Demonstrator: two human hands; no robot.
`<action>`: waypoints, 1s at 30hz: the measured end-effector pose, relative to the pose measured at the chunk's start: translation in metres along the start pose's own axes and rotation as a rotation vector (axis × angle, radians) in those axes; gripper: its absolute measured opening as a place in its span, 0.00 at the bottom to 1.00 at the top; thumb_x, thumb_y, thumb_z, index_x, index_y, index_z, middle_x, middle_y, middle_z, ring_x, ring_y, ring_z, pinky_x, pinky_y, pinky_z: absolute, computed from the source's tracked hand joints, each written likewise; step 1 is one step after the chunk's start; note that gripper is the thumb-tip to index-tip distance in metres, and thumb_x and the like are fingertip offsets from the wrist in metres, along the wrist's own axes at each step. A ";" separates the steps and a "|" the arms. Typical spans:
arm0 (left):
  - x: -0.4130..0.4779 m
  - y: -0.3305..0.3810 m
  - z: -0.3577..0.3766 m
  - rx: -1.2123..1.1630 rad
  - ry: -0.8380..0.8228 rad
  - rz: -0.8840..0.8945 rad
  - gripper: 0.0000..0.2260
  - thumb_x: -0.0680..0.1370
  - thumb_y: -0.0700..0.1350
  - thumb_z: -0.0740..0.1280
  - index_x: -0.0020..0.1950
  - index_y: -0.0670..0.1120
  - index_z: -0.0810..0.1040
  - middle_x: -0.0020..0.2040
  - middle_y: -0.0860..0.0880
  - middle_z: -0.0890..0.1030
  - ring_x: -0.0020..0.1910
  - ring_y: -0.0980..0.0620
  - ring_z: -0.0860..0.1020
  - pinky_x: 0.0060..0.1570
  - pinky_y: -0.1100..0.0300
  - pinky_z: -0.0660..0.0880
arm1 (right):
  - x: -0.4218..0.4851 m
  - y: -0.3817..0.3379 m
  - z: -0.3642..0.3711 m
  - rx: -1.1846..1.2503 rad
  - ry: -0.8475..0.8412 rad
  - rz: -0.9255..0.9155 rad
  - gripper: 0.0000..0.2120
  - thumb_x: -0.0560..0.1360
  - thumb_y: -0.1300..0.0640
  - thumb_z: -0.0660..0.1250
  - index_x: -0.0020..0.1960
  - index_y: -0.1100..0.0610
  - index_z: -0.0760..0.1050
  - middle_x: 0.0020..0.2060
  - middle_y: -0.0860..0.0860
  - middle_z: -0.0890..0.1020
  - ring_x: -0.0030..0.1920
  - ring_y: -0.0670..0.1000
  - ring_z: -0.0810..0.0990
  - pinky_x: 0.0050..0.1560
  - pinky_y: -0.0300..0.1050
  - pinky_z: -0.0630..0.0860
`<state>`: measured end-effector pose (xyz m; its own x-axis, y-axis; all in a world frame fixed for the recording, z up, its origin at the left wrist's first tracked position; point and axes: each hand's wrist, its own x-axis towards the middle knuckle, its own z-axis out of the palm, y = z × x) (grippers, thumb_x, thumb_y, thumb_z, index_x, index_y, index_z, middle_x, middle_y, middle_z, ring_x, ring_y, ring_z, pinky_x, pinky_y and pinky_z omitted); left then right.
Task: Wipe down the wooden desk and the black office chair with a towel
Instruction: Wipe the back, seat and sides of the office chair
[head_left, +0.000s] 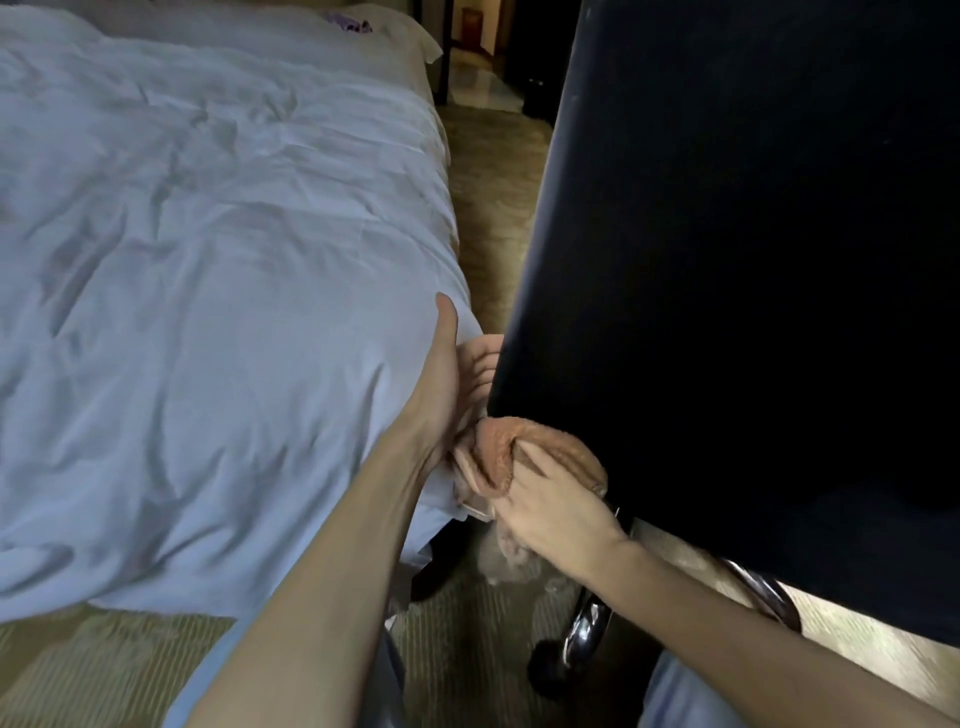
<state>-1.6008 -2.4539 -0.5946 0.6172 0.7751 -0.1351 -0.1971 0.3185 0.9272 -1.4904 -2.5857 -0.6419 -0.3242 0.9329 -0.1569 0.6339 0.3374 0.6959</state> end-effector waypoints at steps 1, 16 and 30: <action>-0.001 0.002 0.000 -0.017 -0.011 -0.009 0.46 0.79 0.73 0.39 0.62 0.38 0.81 0.61 0.36 0.76 0.59 0.42 0.69 0.56 0.54 0.67 | -0.004 0.004 -0.006 0.033 0.002 -0.031 0.25 0.82 0.56 0.50 0.78 0.59 0.67 0.76 0.59 0.71 0.78 0.61 0.64 0.80 0.60 0.41; 0.000 0.003 -0.015 0.048 -0.155 -0.077 0.54 0.72 0.81 0.45 0.52 0.31 0.81 0.47 0.40 0.86 0.45 0.43 0.86 0.47 0.54 0.83 | 0.009 0.035 -0.034 -0.010 0.244 0.135 0.13 0.81 0.54 0.61 0.60 0.52 0.81 0.57 0.50 0.83 0.64 0.55 0.79 0.78 0.58 0.62; -0.023 -0.003 0.015 0.412 -0.188 0.120 0.24 0.79 0.60 0.68 0.47 0.37 0.81 0.39 0.47 0.71 0.41 0.52 0.70 0.48 0.61 0.69 | -0.179 0.150 -0.039 -0.097 0.677 0.234 0.14 0.83 0.62 0.56 0.58 0.53 0.79 0.52 0.53 0.76 0.55 0.59 0.74 0.69 0.61 0.58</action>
<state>-1.6033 -2.4807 -0.5893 0.7431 0.6691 0.0120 0.0197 -0.0398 0.9990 -1.3645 -2.7070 -0.4823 -0.5714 0.6857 0.4509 0.6853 0.0964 0.7219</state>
